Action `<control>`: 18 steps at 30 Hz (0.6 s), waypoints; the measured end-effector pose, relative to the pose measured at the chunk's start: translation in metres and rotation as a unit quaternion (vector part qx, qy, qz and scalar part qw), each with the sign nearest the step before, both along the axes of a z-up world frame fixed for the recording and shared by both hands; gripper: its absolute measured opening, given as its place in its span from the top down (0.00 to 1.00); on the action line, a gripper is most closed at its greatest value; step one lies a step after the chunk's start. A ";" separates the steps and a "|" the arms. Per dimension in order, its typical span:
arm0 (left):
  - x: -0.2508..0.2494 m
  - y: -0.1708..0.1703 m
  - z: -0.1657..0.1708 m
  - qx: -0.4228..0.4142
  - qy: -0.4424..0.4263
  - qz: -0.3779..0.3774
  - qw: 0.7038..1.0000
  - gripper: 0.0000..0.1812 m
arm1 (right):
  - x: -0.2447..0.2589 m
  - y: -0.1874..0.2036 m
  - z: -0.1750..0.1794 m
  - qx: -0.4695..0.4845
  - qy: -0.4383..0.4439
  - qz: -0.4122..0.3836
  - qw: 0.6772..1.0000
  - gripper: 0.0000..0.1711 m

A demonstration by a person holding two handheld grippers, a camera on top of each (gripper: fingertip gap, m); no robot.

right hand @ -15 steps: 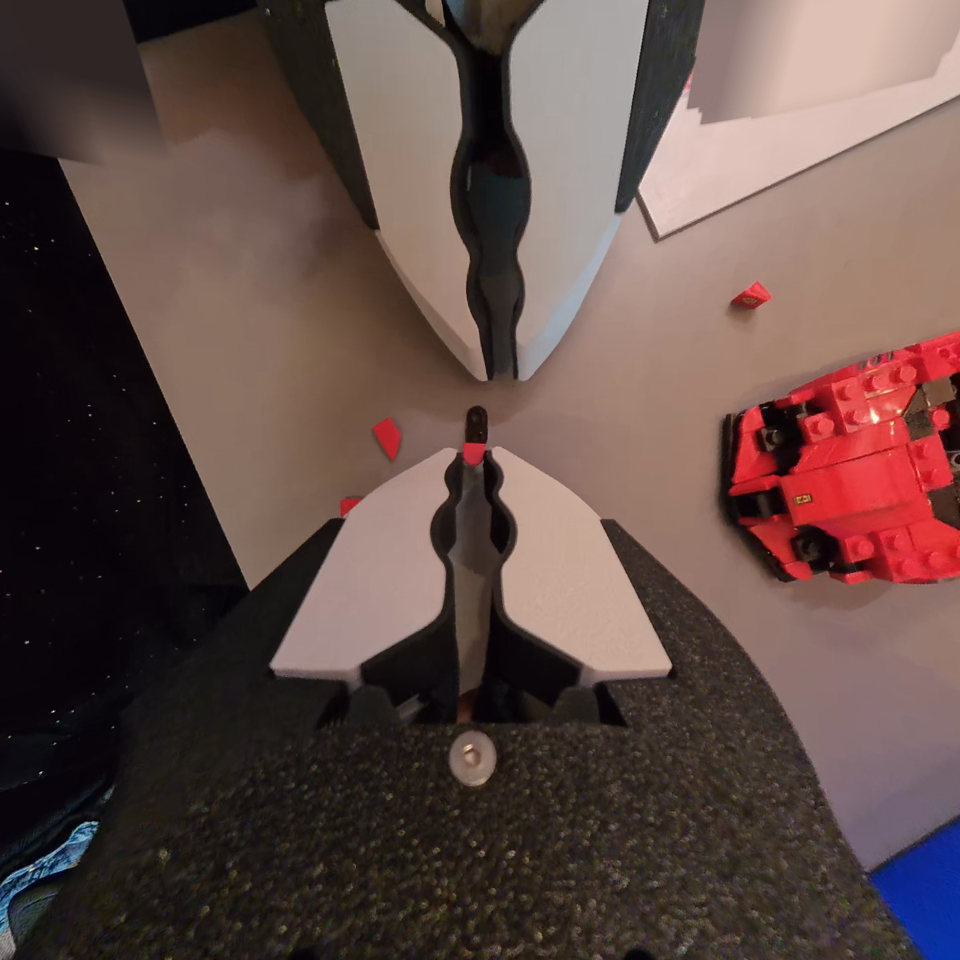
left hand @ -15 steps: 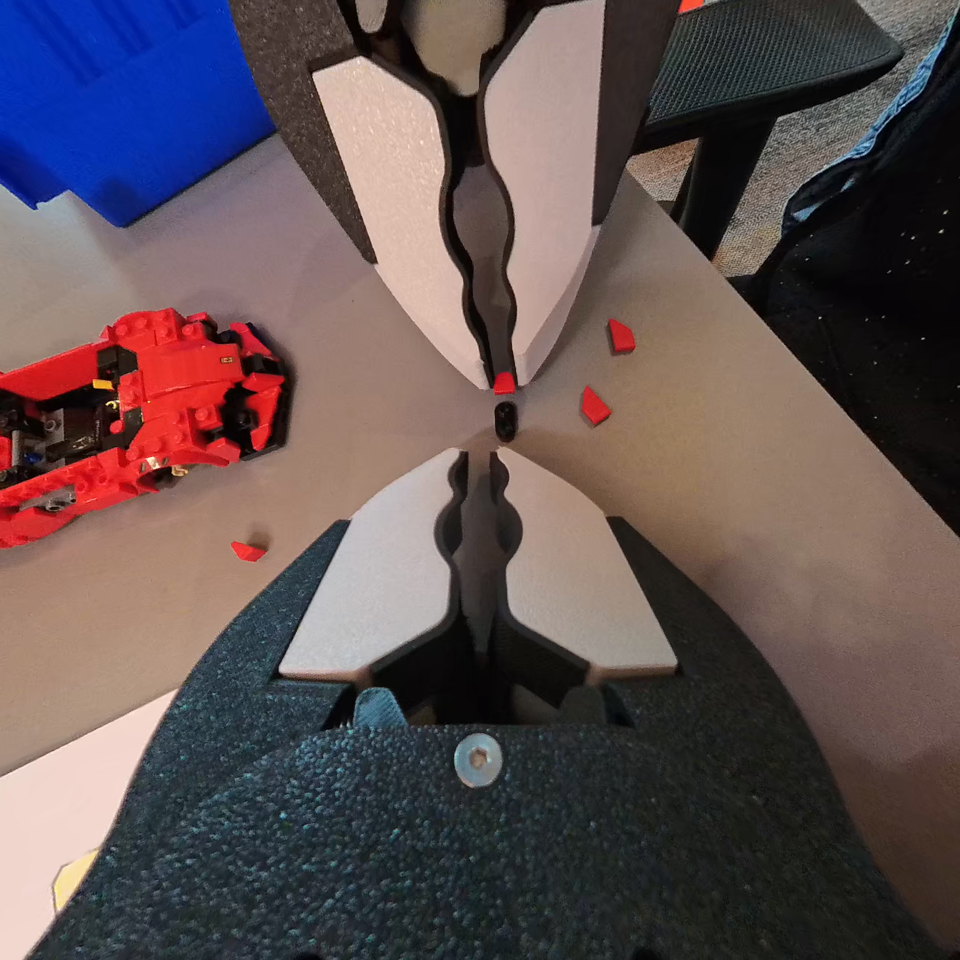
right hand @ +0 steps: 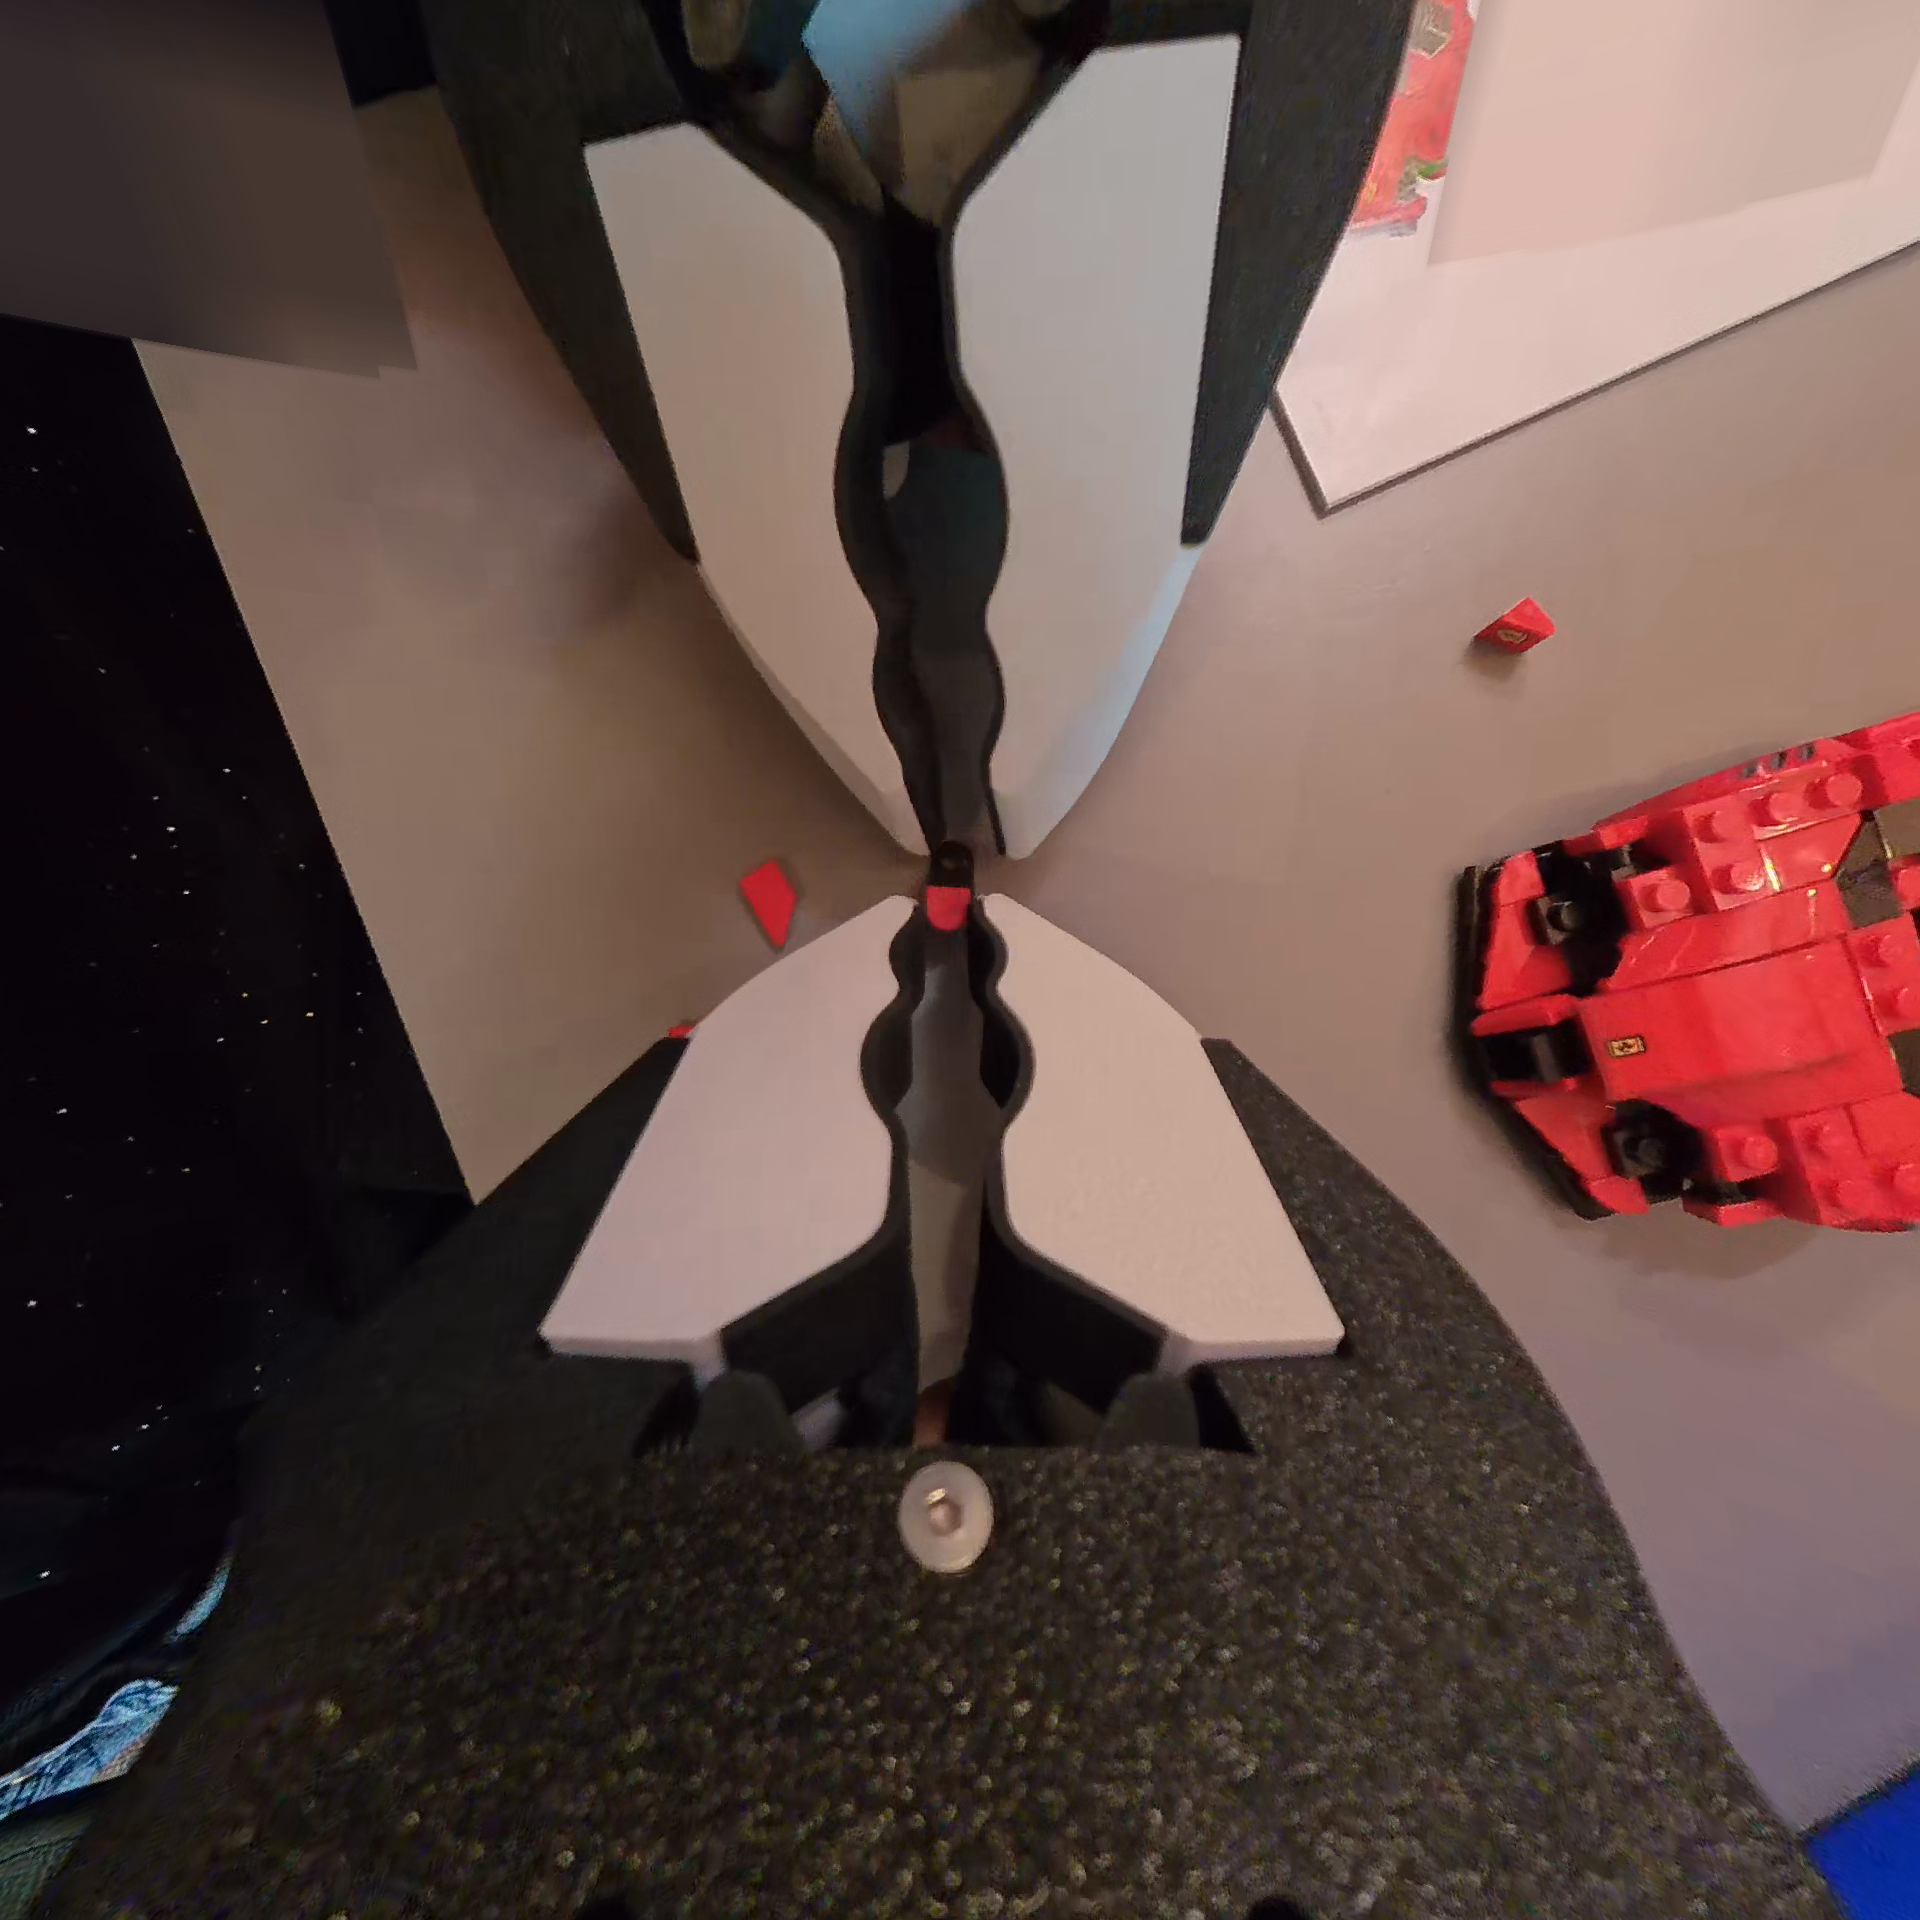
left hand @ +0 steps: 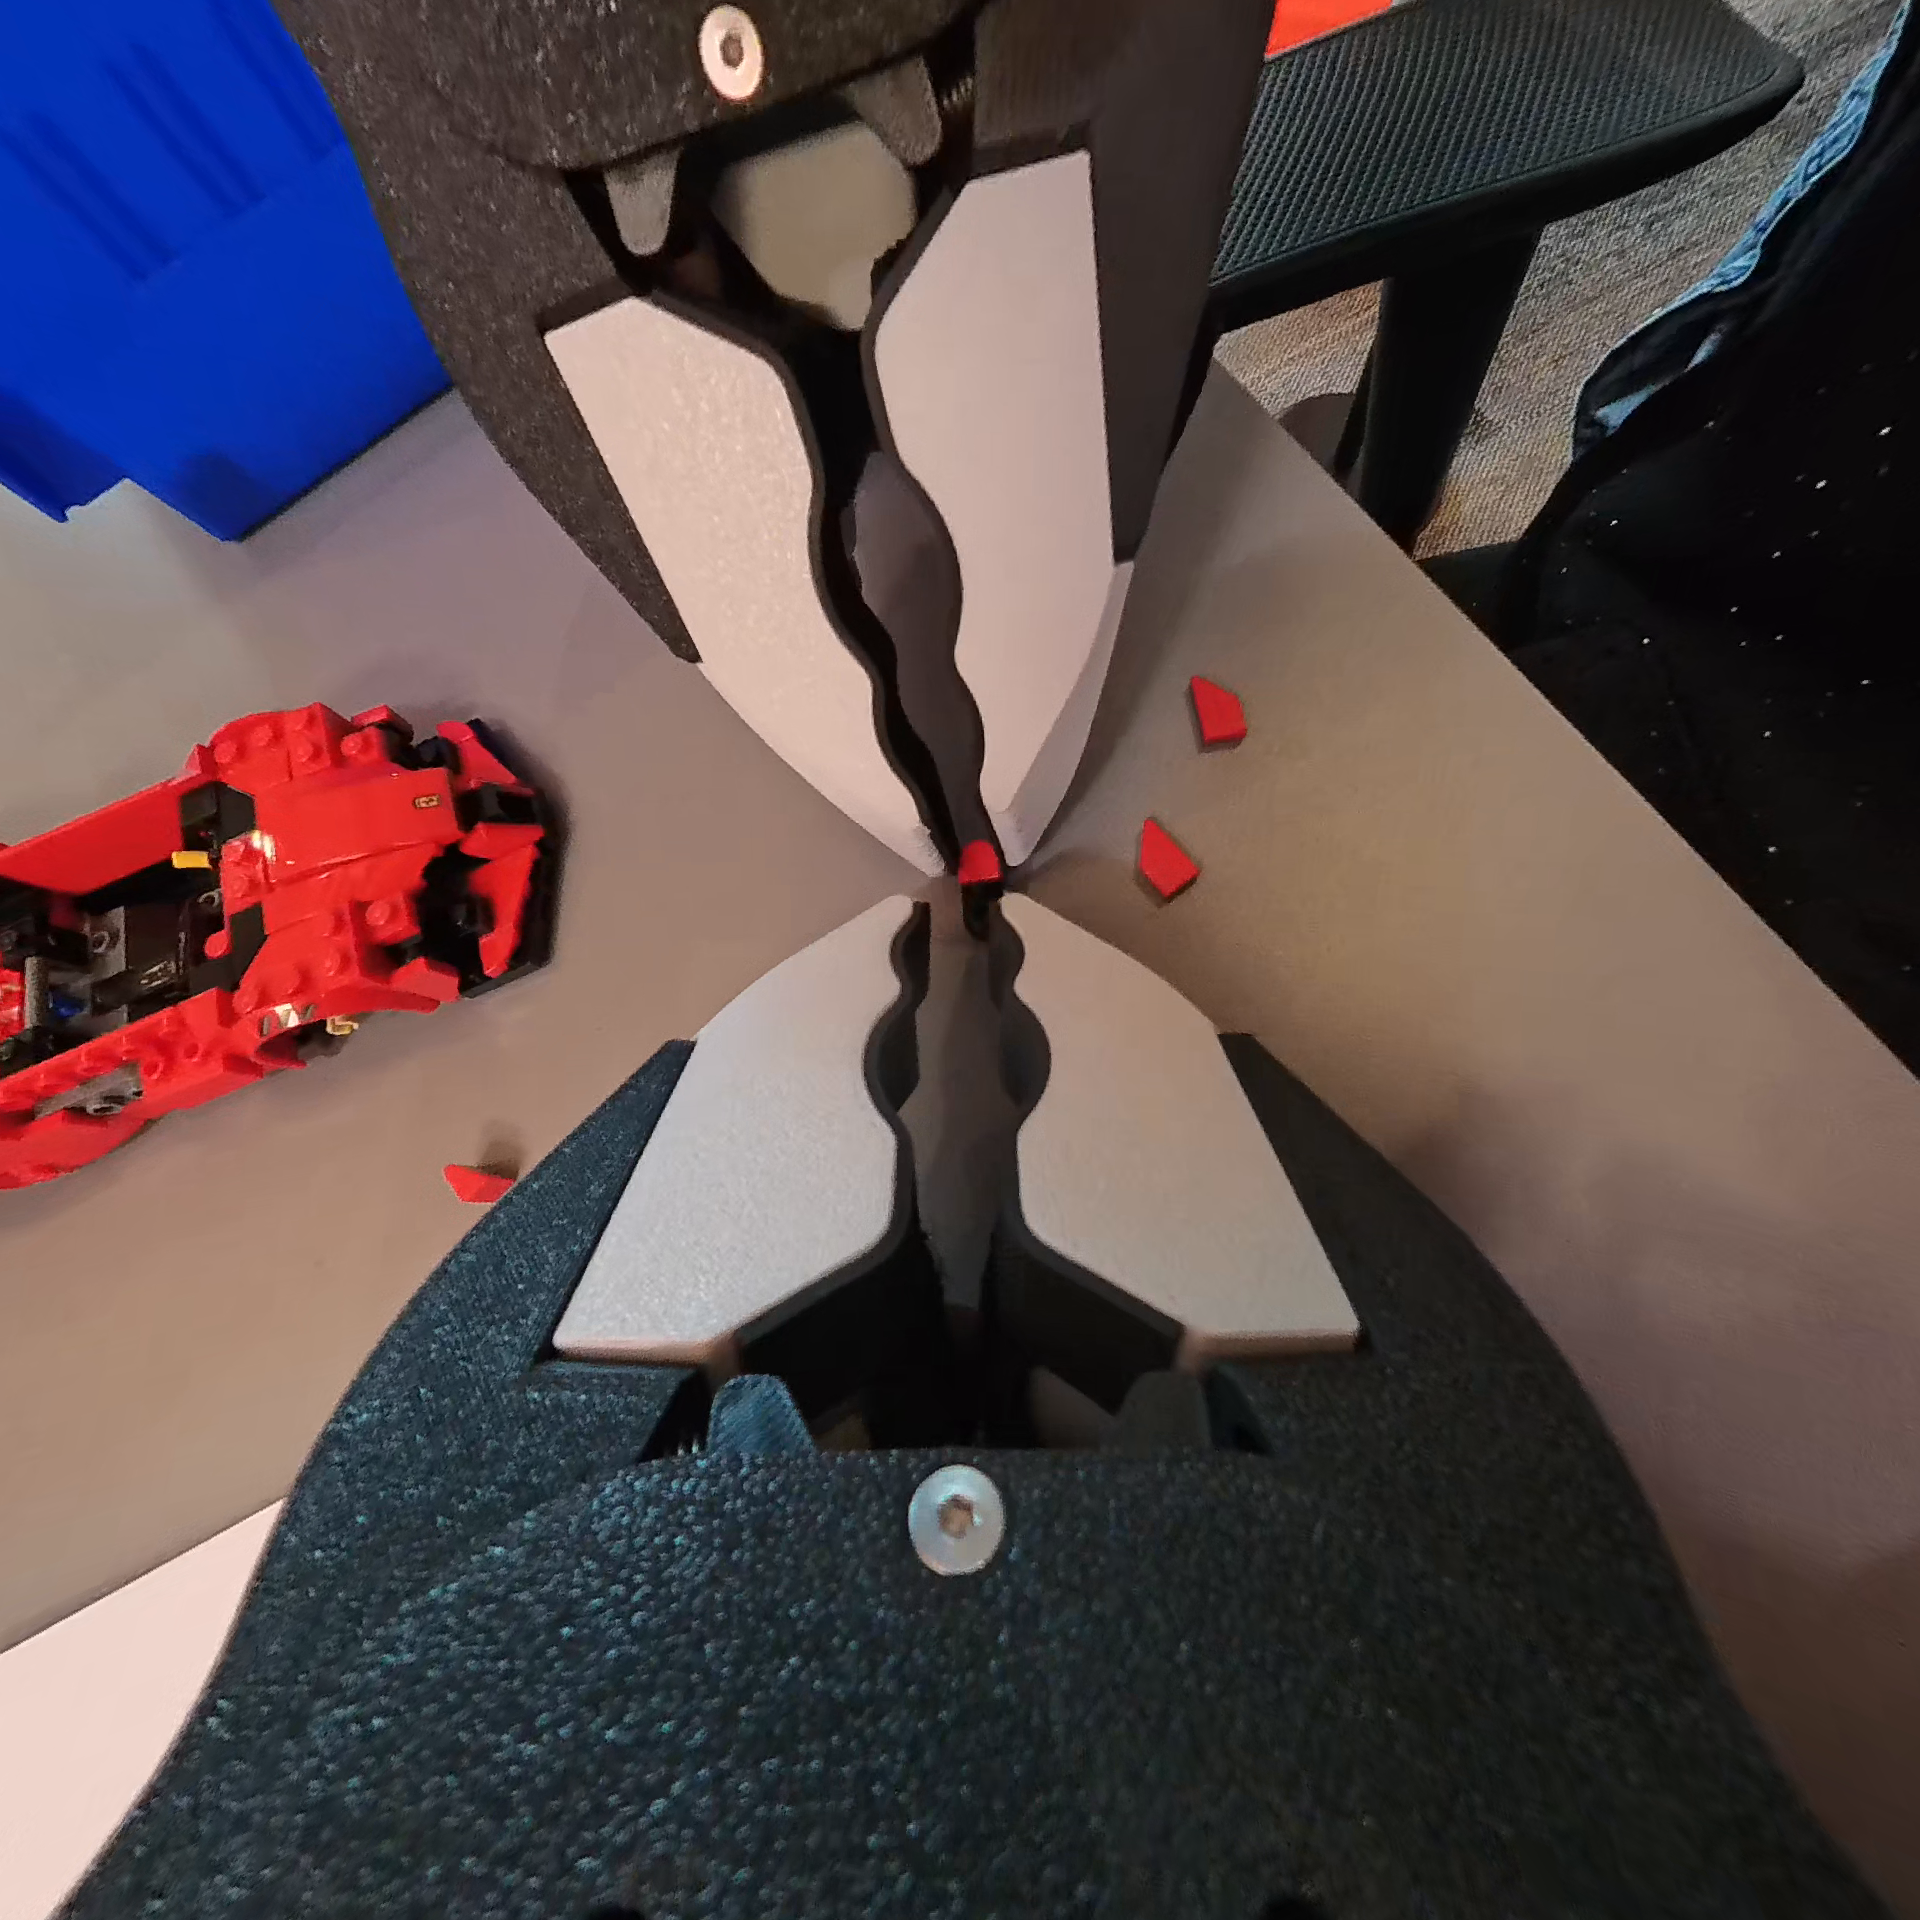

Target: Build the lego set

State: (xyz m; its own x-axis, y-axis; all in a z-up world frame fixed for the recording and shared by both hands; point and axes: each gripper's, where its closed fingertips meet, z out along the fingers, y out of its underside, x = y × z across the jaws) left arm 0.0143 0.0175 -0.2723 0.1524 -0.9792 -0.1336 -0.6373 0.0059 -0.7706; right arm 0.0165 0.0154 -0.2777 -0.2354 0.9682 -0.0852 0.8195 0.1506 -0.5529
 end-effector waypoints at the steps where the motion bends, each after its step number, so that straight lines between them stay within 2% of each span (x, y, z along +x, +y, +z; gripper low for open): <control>1: 0.000 0.000 -0.001 0.001 0.004 -0.001 1.000 0.95 | 0.000 0.000 0.000 0.000 -0.001 0.000 1.000 0.96; 11: 0.000 -0.002 -0.008 -0.002 0.026 -0.006 1.000 1.00 | 0.000 0.000 -0.002 -0.001 -0.014 -0.003 1.000 0.96; 18: -0.002 0.000 -0.007 -0.002 0.026 0.003 1.000 0.96 | -0.001 -0.001 0.003 0.001 0.001 -0.019 1.000 0.96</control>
State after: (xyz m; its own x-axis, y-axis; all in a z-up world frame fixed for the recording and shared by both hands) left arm 0.0119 0.0179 -0.2798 0.1514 -0.9788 -0.1378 -0.6772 -0.0012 -0.7358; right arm 0.0150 0.0145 -0.2751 -0.1987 0.9765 -0.0832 0.8231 0.1202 -0.5550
